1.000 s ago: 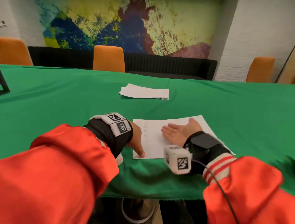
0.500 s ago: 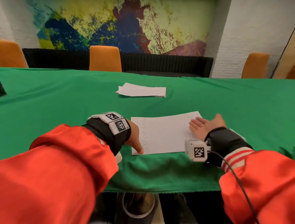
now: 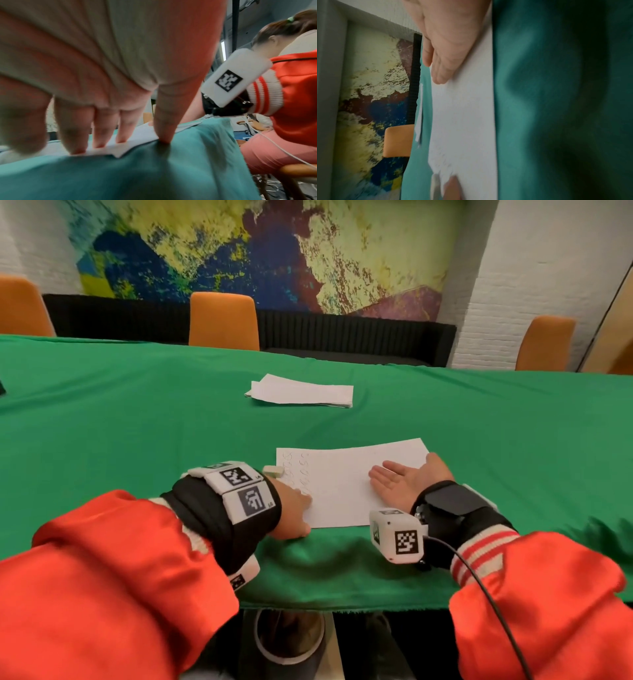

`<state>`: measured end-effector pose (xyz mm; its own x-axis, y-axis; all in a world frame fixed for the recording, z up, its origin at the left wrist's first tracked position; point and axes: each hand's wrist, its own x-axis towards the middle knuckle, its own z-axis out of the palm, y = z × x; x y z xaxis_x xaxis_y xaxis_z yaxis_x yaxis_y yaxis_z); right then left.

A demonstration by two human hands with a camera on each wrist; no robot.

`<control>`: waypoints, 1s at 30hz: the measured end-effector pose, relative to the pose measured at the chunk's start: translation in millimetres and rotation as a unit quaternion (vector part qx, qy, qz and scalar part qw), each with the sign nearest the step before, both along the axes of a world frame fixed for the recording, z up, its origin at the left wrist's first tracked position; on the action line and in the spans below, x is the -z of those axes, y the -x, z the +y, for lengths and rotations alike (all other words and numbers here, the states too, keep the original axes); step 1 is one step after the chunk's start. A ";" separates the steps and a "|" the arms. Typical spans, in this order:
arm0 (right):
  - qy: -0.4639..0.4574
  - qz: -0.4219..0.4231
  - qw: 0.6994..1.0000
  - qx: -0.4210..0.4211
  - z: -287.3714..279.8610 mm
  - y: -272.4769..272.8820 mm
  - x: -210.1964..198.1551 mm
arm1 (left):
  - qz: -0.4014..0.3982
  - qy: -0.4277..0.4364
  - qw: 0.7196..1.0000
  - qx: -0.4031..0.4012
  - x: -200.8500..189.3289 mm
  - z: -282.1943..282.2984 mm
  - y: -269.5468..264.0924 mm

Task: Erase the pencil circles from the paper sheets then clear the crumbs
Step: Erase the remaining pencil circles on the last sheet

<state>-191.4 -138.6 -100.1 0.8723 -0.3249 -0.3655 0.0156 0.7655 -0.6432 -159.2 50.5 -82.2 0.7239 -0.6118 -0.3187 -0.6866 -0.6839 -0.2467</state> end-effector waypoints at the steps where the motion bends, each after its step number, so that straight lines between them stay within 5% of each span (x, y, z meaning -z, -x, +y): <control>1: 0.002 -0.010 1.000 -0.015 6.0 -2.9 -2.5 | 0.001 -0.009 1.000 0.004 -1.2 -1.0 1.3; 7: -0.001 -0.011 0.996 -0.085 31.8 -12.2 14.4 | 0.006 -0.026 1.000 0.015 -12.6 -2.2 1.0; 16: 0.023 0.052 0.977 0.206 -83.8 23.2 -2.9 | -0.001 0.005 1.000 0.012 -8.4 4.6 -0.2; 24: 0.051 -0.007 0.998 -0.025 12.1 0.4 -8.2 | -0.014 -0.025 1.000 -0.008 -10.7 15.8 -5.3; 30: 0.012 0.007 0.999 -0.045 23.0 -10.2 15.5 | -0.012 -0.009 1.000 -0.022 -8.5 25.5 -12.3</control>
